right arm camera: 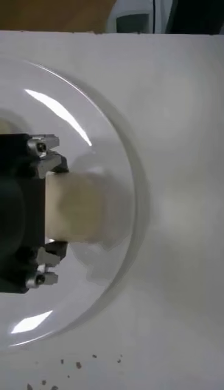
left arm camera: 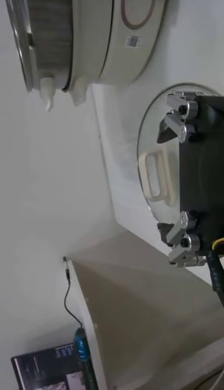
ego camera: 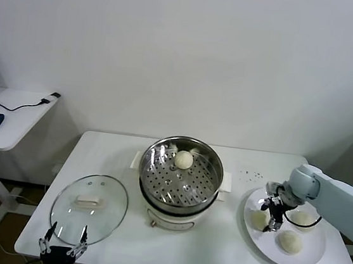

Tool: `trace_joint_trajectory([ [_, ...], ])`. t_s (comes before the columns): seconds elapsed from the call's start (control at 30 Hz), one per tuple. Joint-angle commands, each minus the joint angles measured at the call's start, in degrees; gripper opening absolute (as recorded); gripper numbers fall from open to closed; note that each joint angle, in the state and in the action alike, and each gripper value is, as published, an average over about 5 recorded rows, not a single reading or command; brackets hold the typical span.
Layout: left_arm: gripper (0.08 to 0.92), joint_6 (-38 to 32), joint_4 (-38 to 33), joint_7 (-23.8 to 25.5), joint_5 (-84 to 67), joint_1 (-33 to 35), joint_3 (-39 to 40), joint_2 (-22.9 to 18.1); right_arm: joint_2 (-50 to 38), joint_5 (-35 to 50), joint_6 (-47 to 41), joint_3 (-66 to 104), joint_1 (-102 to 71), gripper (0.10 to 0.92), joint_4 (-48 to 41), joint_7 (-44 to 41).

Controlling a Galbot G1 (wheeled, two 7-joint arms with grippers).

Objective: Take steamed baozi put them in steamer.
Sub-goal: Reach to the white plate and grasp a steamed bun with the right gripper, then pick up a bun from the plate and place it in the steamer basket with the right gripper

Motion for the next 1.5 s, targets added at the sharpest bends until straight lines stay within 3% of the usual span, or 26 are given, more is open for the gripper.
trace_joint_trajectory([
  [0.03,0.823,0.0,0.0,0.0,0.0,0.0,0.0,0.0,0.1,0.5,0.1,0.5,0.1,0.631,-0.7,-0.3],
  [0.2,0.823,0.0,0.1,0.0,0.0,0.1,0.0,0.1,-2.0,3.8,0.4,-3.4,7.2,0.588,0.6,-0.7],
  [0.37,0.823,-0.2,0.1,0.0,-0.1,0.3,0.2,0.1,-1.9,12.5,1.1,-15.6,24.7,0.570,0.9,-1.5],
  [0.53,0.823,-0.3,0.0,0.0,-0.2,0.4,0.5,0.3,4.9,25.4,1.7,-29.6,45.5,0.568,-1.1,-1.9],
  [0.7,0.823,-0.6,-0.4,0.3,-0.3,0.6,1.5,0.6,13.9,36.3,-0.2,-34.8,54.4,0.568,-2.2,-1.9],
  [1.03,0.823,-1.0,-0.5,0.1,-0.2,0.6,2.9,1.5,29.6,44.5,-7.7,-29.7,49.1,0.568,-0.5,5.0],
  [1.5,0.823,-1.0,0.3,0.1,-0.2,0.5,2.3,1.9,42.8,43.5,-10.8,-28.7,36.0,0.562,-3.5,10.8],
])
